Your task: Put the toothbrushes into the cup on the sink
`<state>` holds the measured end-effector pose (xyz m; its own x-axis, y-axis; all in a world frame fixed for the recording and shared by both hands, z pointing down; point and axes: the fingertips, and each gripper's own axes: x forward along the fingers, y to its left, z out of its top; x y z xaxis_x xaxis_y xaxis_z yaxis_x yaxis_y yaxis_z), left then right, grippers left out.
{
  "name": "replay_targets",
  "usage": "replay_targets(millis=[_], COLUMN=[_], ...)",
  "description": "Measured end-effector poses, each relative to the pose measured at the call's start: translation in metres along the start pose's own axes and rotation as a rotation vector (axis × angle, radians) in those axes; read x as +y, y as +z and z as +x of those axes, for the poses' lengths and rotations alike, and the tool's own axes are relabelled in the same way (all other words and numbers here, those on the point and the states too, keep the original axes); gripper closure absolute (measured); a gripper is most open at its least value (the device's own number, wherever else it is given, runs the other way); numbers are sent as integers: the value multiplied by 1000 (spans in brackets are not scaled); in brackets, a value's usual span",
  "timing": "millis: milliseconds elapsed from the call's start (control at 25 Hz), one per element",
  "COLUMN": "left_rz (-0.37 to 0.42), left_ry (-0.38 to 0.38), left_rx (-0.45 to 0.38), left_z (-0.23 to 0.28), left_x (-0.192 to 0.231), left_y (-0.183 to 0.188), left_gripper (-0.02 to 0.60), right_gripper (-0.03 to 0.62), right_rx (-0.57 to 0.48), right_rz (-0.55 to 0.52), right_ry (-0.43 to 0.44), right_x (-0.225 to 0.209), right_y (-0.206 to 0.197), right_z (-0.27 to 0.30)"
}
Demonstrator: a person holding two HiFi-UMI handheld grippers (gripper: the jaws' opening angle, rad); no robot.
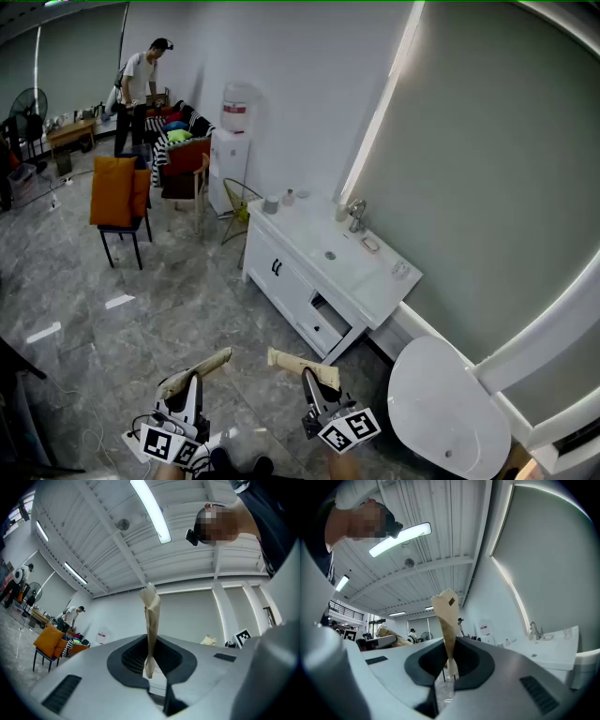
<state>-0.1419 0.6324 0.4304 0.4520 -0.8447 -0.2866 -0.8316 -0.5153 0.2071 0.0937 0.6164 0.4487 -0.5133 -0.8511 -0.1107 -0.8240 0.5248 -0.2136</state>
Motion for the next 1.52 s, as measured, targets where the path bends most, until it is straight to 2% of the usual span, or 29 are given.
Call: replay_targets(millis=[240, 320, 400, 560, 720, 800, 1000, 1120, 1200, 1360, 1520], left_rz=[32, 39, 58, 123, 129, 133, 236, 264, 279, 292, 291], left_ry=[-8, 1, 12, 38, 74, 66, 78, 103, 90, 69, 95], left_rx=[-7, 19, 60, 73, 129, 116, 129, 140, 139, 131, 177], left_z=[13, 18, 23, 33, 42, 42, 40, 37, 37, 41, 36], left_x=[6, 9, 12, 22, 32, 32, 33, 37, 37, 32, 43], left_y=[-2, -8, -14, -17, -28, -31, -30, -26, -27, -25, -36], left_gripper=[535, 535, 535, 535, 535, 535, 535, 535, 535, 535, 536], right_gripper=[546, 546, 546, 546, 546, 546, 546, 546, 546, 546, 546], right_rx=[4, 21, 47, 86, 89, 93, 101, 103, 99, 100, 97], right_rz=[-15, -34, -73, -159, -171, -177, -202, -227, -230, -230, -239], right_ry=[-6, -18, -33, -62, -86, -91, -95, -97, -92, -83, -95], right_x=[-11, -16, -22, -31, -42, -44, -43, -38, -36, -36, -35], right_y=[-2, -6, -10, -17, -20, -23, -28, -31, -31, -31, -33], right_z=[8, 9, 11, 13, 15, 13, 14, 16, 17, 21, 25])
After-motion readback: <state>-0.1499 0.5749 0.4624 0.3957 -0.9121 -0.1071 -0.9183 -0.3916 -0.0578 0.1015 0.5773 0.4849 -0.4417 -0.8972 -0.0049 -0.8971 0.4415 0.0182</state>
